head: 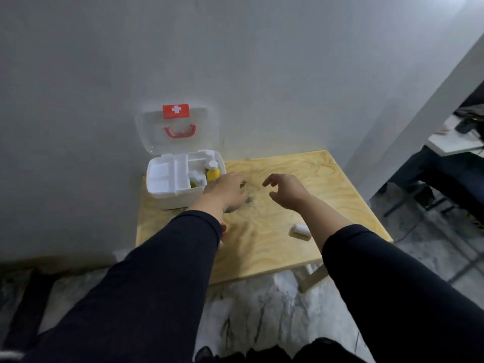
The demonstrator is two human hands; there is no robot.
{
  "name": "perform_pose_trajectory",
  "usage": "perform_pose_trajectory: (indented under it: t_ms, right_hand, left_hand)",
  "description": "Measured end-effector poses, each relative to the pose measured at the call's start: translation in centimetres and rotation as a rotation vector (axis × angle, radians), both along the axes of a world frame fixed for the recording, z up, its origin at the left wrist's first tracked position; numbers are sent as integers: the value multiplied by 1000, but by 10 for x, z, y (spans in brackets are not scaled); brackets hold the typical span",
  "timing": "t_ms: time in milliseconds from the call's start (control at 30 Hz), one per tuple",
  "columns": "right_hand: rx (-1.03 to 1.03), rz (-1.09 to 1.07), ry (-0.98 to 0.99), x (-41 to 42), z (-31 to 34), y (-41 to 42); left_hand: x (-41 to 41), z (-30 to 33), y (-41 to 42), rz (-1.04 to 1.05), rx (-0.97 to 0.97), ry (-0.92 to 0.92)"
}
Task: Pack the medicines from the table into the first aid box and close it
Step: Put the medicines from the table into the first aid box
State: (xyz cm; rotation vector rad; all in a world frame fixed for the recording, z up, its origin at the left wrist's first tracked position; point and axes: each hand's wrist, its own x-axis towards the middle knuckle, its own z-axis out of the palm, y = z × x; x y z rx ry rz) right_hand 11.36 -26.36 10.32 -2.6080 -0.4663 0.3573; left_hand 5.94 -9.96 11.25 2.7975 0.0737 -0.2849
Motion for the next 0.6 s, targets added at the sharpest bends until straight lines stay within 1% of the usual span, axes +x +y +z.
perform_pose_trajectory:
  t_ms: [133,300,467,600]
  right_hand:
    - [-90,17,32,-3,-24,-44]
    - [-157,42,63,-5,-67,-76]
    - [-192,35,30,-11,-100,-86]
    - [-200,94,-22,-14,-103,-70]
  left_hand:
    - [-4,-23,-41,20,-44,68]
    - [-13,-51,-70,51,-71,149]
    - [-28,-67,-74,80,-81,154]
    - [-39,-69,-59,141,-33,184]
